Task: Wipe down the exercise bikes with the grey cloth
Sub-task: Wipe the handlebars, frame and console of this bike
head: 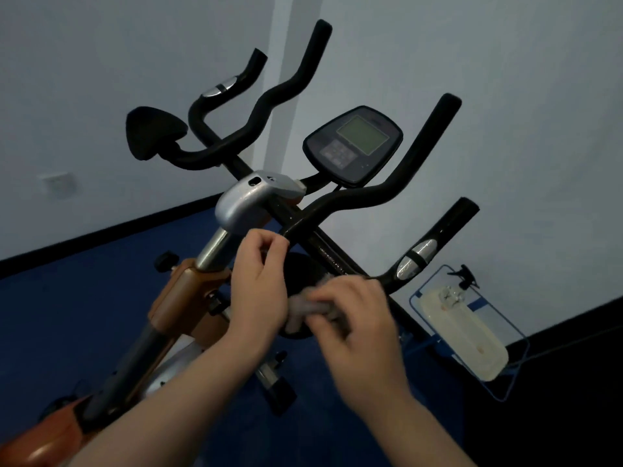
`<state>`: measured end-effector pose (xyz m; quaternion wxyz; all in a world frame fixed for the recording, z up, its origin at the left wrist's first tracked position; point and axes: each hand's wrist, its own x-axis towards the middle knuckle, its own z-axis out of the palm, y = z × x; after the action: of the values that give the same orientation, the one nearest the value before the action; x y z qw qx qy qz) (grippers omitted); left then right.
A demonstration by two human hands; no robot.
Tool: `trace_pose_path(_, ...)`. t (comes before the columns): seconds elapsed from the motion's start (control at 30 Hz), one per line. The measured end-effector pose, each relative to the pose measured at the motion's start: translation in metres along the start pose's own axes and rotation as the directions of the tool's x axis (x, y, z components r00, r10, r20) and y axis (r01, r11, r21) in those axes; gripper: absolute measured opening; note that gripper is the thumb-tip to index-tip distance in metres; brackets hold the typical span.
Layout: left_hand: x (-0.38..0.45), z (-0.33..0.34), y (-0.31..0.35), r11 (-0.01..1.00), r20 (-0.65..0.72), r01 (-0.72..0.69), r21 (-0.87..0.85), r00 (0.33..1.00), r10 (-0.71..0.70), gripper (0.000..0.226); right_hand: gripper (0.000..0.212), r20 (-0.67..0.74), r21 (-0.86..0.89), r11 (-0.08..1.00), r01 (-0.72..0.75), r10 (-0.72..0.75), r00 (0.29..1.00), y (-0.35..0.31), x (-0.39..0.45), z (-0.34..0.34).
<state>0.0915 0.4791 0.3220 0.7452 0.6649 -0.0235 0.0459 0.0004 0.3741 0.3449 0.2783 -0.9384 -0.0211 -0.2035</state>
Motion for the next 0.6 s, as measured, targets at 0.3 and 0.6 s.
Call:
trace_pose_path(0.3, 0.007, 0.019, -0.010, 0.821, -0.133, -0.228, 0.523, 0.930, 0.343, 0.012, 0.030, 0.116, -0.463, 0.868, 0.180, -0.142, 0.983, 0.076, 0.043, -0.041)
trace_pose_path(0.6, 0.006, 0.020, -0.016, 0.741, -0.116, -0.244, 0.626, 0.910, 0.398, 0.015, 0.033, 0.327, -0.623, 0.743, 0.246, -0.038, 0.944, 0.069, 0.094, 0.005)
